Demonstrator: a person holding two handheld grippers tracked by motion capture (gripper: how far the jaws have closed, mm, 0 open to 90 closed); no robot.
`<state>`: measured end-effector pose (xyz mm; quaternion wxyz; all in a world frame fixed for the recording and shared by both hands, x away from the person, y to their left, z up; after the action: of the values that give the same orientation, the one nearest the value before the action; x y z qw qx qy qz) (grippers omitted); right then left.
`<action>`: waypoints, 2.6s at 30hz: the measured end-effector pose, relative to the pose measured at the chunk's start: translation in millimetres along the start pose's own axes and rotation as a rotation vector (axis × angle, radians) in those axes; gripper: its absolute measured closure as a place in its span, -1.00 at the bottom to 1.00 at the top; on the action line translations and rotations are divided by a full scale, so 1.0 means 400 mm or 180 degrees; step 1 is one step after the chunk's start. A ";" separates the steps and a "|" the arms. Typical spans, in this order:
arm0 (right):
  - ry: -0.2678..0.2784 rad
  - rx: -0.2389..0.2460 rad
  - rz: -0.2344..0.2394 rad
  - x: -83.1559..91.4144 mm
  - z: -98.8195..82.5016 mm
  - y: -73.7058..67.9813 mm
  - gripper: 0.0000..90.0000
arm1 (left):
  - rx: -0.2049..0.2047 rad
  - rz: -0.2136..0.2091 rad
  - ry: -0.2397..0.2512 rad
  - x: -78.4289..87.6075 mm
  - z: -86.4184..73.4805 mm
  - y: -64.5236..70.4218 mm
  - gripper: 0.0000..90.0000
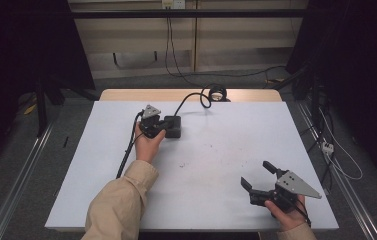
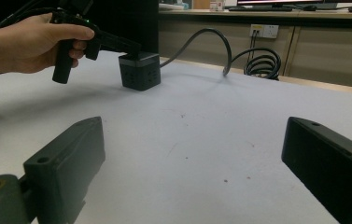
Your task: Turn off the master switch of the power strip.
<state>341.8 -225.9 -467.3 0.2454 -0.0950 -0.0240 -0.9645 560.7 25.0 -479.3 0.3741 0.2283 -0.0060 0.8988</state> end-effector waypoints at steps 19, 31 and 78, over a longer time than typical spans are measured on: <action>0.0008 0.0007 0.0033 -0.013 0.002 -0.004 -0.88 | 0.0161 -0.0046 -0.0015 0.020 0.011 0.007 0.75; -0.0005 0.0008 0.0042 -0.016 0.001 -0.005 -0.87 | 0.0350 -0.0079 -0.0096 0.036 0.008 0.012 -0.13; -0.0036 0.0017 0.0082 -0.014 -0.002 -0.014 -0.88 | 0.0292 -0.0382 -0.0105 0.151 -0.049 0.047 -0.82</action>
<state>343.9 -218.5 -469.2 0.2578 -0.1000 -0.0267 -0.9606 503.1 55.5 -468.8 0.4163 0.2599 0.0428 0.8702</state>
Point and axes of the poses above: each handheld gripper's, and its own axes: x roughly backward along the jaws, z roughly out of its top, y roughly to its right, the point moved 10 cm from there along -x, roughly forward along the jaws, and after that the axes turned 2 degrees about x, right-handed, at the moved point
